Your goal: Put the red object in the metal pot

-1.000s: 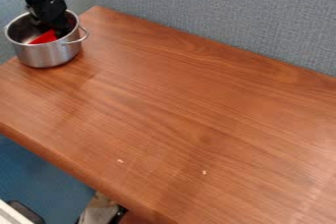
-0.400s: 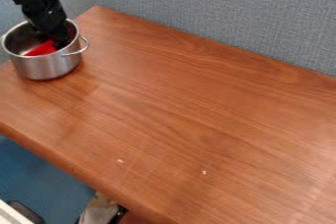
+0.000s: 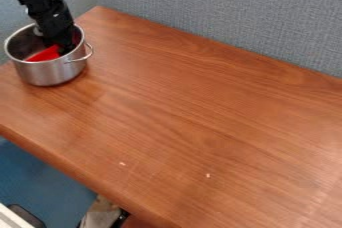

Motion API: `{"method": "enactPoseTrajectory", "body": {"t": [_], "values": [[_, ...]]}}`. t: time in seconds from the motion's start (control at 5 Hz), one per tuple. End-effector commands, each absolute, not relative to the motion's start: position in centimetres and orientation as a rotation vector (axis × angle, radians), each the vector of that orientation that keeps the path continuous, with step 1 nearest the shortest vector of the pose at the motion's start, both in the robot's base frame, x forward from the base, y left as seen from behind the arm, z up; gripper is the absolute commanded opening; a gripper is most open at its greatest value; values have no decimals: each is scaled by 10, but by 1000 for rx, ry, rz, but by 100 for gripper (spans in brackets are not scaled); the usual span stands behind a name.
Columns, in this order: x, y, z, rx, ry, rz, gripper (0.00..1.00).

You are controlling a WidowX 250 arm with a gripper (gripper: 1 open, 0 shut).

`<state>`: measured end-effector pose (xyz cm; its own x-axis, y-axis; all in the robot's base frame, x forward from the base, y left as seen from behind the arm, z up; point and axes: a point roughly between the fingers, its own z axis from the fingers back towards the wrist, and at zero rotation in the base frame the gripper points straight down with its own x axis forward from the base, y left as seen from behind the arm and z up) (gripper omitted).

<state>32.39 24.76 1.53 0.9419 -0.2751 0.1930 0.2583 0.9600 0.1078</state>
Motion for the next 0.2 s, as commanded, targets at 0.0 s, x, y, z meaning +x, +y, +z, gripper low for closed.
{"method": "enactPoseTrajectory", "body": {"t": [0.0], "values": [[332,241,39,110,-205,-369,0]]}}
